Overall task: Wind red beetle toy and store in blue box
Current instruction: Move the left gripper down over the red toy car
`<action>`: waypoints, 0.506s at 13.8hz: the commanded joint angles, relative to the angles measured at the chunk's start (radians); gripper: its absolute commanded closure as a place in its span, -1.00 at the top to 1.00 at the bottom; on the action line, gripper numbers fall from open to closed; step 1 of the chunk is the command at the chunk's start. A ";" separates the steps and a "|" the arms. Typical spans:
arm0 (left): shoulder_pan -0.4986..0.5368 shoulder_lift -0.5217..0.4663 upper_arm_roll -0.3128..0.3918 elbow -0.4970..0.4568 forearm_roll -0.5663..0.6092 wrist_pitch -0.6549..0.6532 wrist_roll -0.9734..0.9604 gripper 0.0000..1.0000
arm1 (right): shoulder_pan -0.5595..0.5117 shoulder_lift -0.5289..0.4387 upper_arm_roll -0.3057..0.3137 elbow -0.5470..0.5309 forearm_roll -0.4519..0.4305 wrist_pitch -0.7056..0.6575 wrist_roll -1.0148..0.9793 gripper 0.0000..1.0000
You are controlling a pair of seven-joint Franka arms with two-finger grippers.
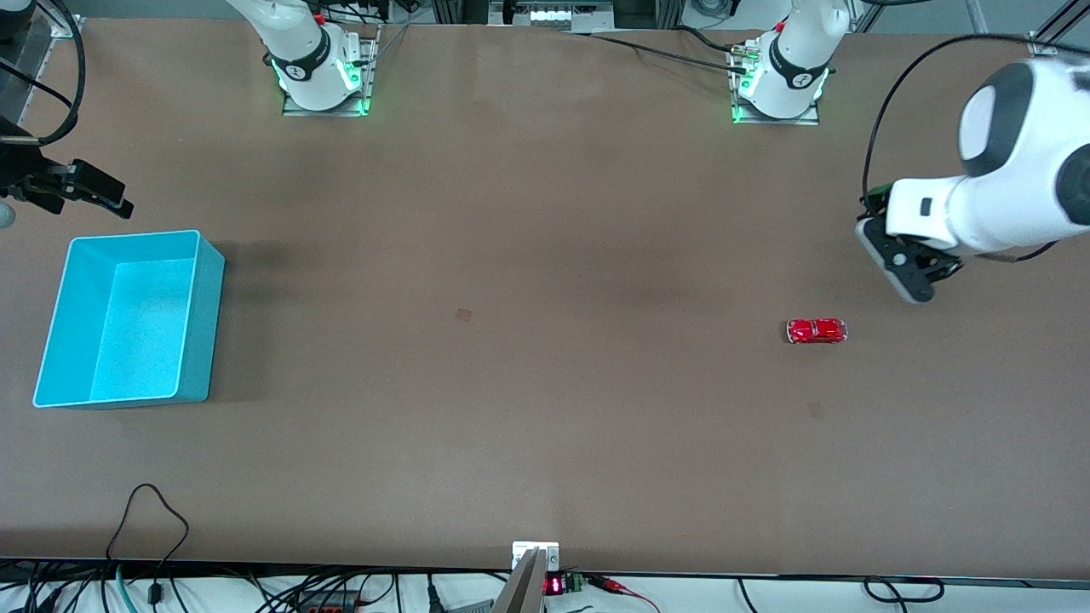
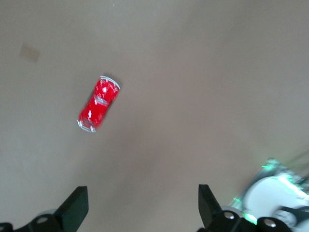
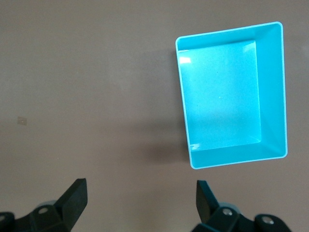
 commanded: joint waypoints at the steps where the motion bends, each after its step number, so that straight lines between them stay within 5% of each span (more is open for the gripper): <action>1: -0.001 -0.006 -0.003 -0.157 0.055 0.245 0.147 1.00 | -0.001 -0.015 0.003 -0.013 -0.010 0.009 -0.014 1.00; 4: 0.011 0.065 -0.003 -0.266 0.058 0.534 0.310 1.00 | 0.001 -0.013 0.003 -0.013 -0.010 0.007 -0.014 1.00; 7: 0.056 0.184 -0.005 -0.277 0.058 0.743 0.489 1.00 | 0.001 -0.013 0.003 -0.013 -0.010 0.007 -0.014 1.00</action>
